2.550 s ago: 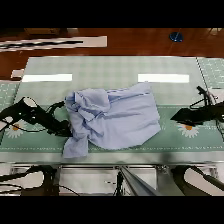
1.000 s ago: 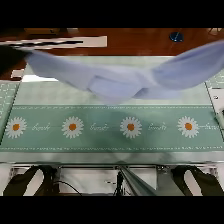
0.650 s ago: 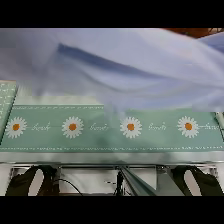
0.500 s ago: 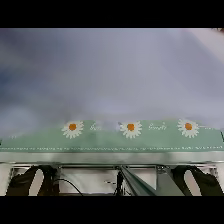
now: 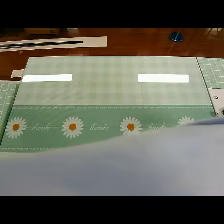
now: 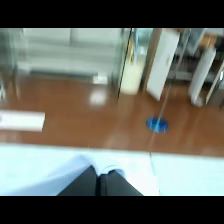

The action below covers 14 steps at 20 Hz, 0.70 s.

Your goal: Fold the shirts.

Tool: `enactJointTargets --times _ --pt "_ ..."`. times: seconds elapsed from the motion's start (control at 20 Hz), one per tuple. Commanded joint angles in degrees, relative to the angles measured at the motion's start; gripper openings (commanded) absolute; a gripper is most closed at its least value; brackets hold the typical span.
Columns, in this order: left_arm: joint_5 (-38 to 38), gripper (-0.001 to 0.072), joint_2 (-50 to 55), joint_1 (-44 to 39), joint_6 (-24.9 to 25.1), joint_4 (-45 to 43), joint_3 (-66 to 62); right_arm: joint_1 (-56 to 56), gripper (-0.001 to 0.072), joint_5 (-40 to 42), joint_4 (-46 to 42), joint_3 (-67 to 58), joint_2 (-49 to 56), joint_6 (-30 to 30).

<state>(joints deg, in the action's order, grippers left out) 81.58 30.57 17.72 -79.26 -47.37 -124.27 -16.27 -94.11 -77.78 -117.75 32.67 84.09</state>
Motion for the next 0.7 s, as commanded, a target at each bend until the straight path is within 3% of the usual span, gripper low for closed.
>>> enactJointTargets --times 0.0,0.15,0.3,0.45,0.65 --pt "11.91 0.0026 1.44 0.50 -2.71 -3.98 1.97 0.02 0.0024 -8.41 -0.44 1.64 1.05 1.20" --pt "14.10 0.0026 2.23 3.08 -0.98 -5.33 13.99 0.02 0.0024 -9.68 2.71 9.35 5.62 1.01" --pt "8.39 0.0026 5.35 4.46 3.26 -4.22 28.98 0.02 0.0024 -7.21 10.82 18.08 14.71 -0.07" --pt "3.39 0.0026 11.98 4.02 7.63 3.15 40.94 0.02 0.0024 -1.62 15.50 21.05 26.71 -0.04" --pt "-8.22 0.0027 25.57 -3.61 11.87 5.40 47.30 0.02 0.0024 6.45 16.37 21.05 40.37 -0.15"
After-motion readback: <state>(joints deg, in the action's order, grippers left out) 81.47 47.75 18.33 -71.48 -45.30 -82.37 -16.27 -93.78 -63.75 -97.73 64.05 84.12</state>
